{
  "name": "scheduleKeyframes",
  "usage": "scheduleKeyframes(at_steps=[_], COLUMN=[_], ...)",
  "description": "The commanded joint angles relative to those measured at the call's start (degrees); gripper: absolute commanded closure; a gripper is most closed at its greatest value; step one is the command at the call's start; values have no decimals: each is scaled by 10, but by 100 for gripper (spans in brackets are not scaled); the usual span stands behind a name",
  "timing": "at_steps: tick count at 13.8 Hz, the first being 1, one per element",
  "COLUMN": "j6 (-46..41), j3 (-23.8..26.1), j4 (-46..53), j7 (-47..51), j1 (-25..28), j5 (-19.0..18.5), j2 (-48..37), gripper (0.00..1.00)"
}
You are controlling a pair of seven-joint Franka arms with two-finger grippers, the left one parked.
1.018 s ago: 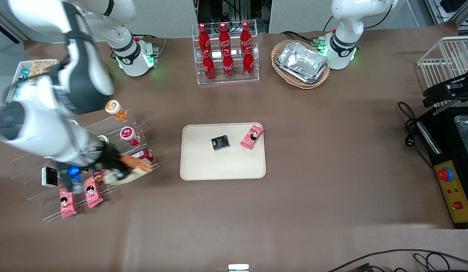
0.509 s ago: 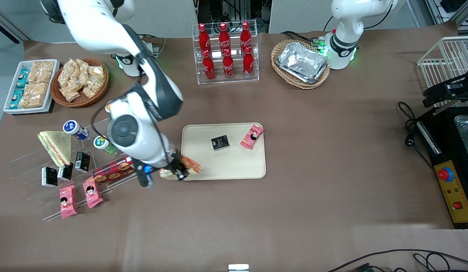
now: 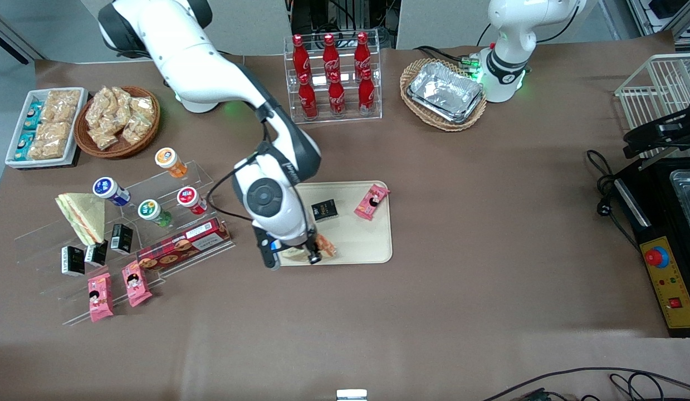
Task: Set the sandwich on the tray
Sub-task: 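Carry the sandwich over the cream tray and release it there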
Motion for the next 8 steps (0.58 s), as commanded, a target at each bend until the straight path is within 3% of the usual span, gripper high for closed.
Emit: scheduleKeyframes(at_steps=[1,7,8], j6=[17,64,64], j3=[-6,-8,-8], j4=[7,7,7], j7=[29,35,36], j1=[25,33,33], j5=[-6,-9,-9], j2=[29,70,70], gripper=[76,70,33])
